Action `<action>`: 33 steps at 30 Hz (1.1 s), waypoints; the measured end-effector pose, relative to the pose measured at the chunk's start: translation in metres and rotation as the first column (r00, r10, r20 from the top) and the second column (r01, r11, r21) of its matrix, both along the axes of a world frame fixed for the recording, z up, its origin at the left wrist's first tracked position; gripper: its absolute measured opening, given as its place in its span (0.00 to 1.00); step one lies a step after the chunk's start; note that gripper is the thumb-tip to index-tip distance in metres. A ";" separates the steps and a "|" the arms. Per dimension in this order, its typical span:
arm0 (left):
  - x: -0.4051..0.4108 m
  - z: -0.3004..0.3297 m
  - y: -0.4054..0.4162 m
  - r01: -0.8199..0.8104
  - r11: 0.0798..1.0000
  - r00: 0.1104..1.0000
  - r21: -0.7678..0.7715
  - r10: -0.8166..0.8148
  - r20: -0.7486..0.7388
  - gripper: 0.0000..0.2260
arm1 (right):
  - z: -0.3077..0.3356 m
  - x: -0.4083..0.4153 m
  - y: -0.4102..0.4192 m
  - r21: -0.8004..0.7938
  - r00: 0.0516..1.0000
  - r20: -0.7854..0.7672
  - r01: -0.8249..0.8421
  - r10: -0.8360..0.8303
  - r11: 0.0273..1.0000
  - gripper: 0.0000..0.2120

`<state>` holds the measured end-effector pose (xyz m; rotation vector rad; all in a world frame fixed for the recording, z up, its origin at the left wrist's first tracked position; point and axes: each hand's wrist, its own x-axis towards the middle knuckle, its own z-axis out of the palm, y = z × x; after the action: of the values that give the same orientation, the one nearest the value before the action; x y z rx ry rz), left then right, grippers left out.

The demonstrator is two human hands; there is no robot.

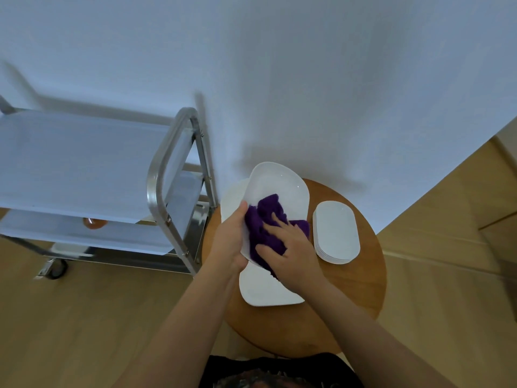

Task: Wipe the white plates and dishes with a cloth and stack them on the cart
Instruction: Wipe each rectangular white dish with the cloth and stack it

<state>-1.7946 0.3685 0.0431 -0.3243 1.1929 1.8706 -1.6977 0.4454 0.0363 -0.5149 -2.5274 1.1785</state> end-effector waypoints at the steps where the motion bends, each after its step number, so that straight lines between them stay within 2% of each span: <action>1: 0.001 -0.001 0.000 -0.029 0.999 0.999 -0.022 0.029 -0.016 0.19 | -0.001 0.001 -0.001 -0.055 0.999 0.003 -0.034 0.034 0.998 0.19; 5: -0.001 -0.005 -0.005 -0.058 0.997 0.998 -0.041 0.057 -0.010 0.19 | 0.007 0.007 0.005 -0.147 0.959 0.128 -0.235 0.254 0.961 0.15; 9: -0.013 -0.002 -0.016 0.000 0.997 1.000 0.074 0.001 -0.015 0.20 | 0.036 0.013 0.031 -0.266 0.771 0.381 -0.437 0.510 0.859 0.14; 10: -0.016 0.000 -0.019 0.001 0.995 0.999 0.100 0.003 -0.036 0.19 | 0.043 0.014 0.038 -0.275 0.768 0.381 -0.436 0.514 0.857 0.14; 11: -0.018 0.003 -0.022 0.006 0.992 0.998 0.124 0.002 -0.063 0.18 | 0.048 0.013 0.043 -0.294 0.821 0.323 -0.385 0.470 0.875 0.13; 13: -0.019 0.008 -0.026 0.039 0.984 0.992 0.175 -0.018 -0.126 0.16 | 0.058 0.007 0.051 -0.413 0.977 0.098 -0.134 0.190 0.901 0.10; 15: -0.014 0.013 -0.027 0.090 0.981 0.980 0.172 -0.056 -0.191 0.15 | 0.059 -0.009 0.056 -0.462 0.990 -0.038 0.105 -0.138 0.881 0.11; 16: -0.010 0.016 -0.025 0.112 0.985 0.970 0.129 -0.080 -0.231 0.15 | 0.058 -0.019 0.056 -0.380 0.974 -0.044 0.188 -0.221 0.906 0.14; 17: -0.005 0.019 -0.022 0.138 0.988 0.954 0.075 -0.112 -0.279 0.15 | 0.056 -0.029 0.056 -0.224 0.967 -0.038 0.237 -0.251 0.945 0.17; 19: 0.004 0.024 -0.013 0.186 0.982 0.910 -0.023 -0.181 -0.374 0.15 | 0.052 -0.041 0.046 0.120 0.966 -0.011 0.258 -0.258 0.959 0.20; 20: 0.008 0.027 -0.008 0.180 0.982 0.897 -0.059 -0.188 -0.399 0.16 | 0.052 -0.042 0.039 0.205 0.970 -0.021 0.241 -0.241 0.949 0.20; 21: 0.009 0.029 -0.004 0.152 0.985 0.895 -0.076 -0.170 -0.413 0.17 | 0.051 -0.039 0.031 0.235 0.983 -0.046 0.186 -0.180 0.954 0.18; 23: 0.006 0.034 -0.001 0.064 0.996 0.917 -0.061 -0.083 -0.391 0.17 | 0.047 -0.028 0.011 0.201 0.997 -0.061 -0.027 0.040 0.979 0.16; 25: -0.003 0.039 -0.003 -0.007 0.999 0.959 -0.045 -0.006 -0.284 0.17 | 0.041 -0.011 -0.004 0.127 0.982 -0.027 -0.184 0.189 0.975 0.22; 26: -0.005 0.043 -0.005 -0.017 0.999 0.974 -0.050 0.006 -0.227 0.17 | 0.037 -0.005 -0.008 0.143 0.975 -0.003 -0.221 0.224 0.965 0.27; 29: -0.002 0.052 -0.003 -0.019 0.995 0.997 -0.097 0.011 -0.082 0.17 | 0.030 0.002 -0.007 0.341 0.978 0.027 -0.205 0.208 0.917 0.33; 31: 0.003 0.056 0.002 -0.028 0.986 0.998 -0.163 0.019 -0.056 0.19 | 0.029 0.001 -0.006 0.421 0.991 -0.016 -0.111 0.129 0.900 0.27; 33: 0.003 0.058 0.006 -0.032 0.982 0.994 -0.188 0.012 -0.107 0.24 | 0.032 0.001 -0.002 0.393 0.994 -0.083 -0.031 0.069 0.919 0.19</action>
<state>-1.7911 0.3745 0.1012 -0.3469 1.4493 1.8152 -1.6966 0.4437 0.0678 -0.2854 -2.6082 0.6618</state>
